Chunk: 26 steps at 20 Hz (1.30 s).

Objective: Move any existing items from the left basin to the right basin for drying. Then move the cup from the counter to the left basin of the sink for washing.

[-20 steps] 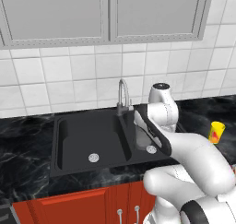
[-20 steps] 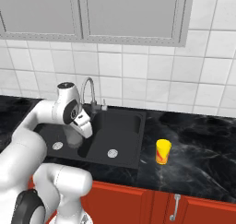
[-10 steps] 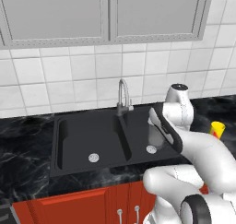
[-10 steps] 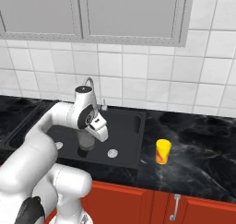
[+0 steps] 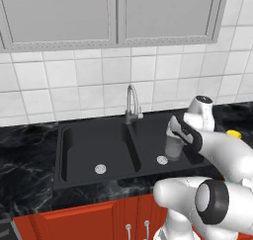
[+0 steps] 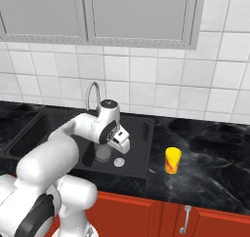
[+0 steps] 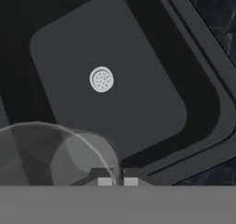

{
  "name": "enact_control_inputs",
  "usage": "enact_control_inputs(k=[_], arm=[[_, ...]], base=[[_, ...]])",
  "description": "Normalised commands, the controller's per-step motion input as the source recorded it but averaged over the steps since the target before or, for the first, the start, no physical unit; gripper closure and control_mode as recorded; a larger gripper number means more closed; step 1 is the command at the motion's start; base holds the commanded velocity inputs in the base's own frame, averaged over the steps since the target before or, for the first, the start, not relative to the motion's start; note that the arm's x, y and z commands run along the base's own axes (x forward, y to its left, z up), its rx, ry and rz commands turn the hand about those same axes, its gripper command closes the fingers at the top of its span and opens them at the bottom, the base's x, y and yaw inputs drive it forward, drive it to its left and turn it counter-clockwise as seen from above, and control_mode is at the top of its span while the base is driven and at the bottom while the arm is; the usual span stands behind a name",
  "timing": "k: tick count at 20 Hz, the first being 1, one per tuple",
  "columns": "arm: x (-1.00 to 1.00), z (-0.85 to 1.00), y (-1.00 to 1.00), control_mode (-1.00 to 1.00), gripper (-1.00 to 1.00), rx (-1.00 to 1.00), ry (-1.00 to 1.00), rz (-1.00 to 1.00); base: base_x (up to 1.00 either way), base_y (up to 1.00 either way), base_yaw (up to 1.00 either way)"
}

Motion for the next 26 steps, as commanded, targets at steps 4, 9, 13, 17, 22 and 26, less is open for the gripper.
enact_control_inputs(k=[4,9,13,17,22,26], arm=[[0.53,-0.29,-0.11,-1.00,1.00,0.01,0.00,0.03],[0.45,-0.24,-0.02,-1.00,1.00,0.00,0.00,0.01],[0.21,-0.30,-0.02,-1.00,1.00,0.00,0.05,0.03],[0.16,-0.31,0.00,-1.00,1.00,0.00,0.06,0.04],[0.15,-0.26,0.00,-1.00,1.00,0.00,0.03,0.04],[0.17,-0.24,0.00,-1.00,1.00,0.00,0.00,0.04]], base=[[0.00,0.00,0.00],[0.00,0.00,0.00],[0.00,0.00,0.00],[0.00,0.00,0.00],[0.00,0.00,0.00],[0.00,0.00,0.00]])
